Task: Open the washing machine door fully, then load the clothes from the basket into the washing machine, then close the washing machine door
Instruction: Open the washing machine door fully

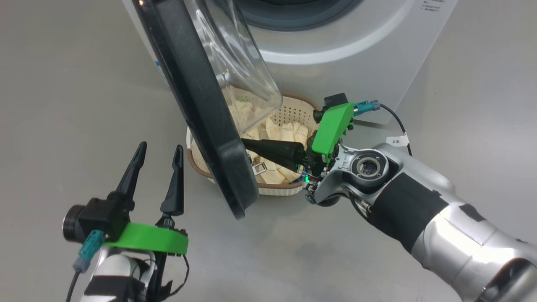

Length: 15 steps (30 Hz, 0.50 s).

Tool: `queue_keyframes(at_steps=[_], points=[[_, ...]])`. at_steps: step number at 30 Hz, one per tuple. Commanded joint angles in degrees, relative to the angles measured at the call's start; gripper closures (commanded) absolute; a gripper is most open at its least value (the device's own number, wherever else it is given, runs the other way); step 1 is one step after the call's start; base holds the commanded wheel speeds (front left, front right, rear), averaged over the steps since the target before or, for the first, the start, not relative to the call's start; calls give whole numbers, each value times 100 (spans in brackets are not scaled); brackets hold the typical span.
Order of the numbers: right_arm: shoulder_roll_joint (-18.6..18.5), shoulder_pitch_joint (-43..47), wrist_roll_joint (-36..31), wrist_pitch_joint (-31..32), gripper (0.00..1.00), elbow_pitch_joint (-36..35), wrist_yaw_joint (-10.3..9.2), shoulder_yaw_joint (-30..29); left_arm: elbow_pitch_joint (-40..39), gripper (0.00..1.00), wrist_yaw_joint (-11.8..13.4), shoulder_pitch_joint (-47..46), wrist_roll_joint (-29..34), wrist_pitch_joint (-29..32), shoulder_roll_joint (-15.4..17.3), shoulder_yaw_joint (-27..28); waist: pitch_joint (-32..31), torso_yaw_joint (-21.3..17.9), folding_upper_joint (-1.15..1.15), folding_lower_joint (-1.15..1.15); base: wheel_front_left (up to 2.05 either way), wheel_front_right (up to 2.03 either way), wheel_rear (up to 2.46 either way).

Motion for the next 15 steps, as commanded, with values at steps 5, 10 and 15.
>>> queue_keyframes(at_steps=[5,10,15], points=[[115,-283,178,-258,100,-201,-15,81,-162,0,3,-148,-30,-38,90,227,-18,-85,0,0,0,0,0],[-122,-242,155,-480,100,-321,-15,-14,-158,0,3,-97,-12,-38,133,312,-92,-260,0,0,0,0,0],[-501,-49,57,-807,100,-609,-15,-211,-161,0,3,-21,-3,-38,204,399,-230,-521,0,0,0,0,0]])
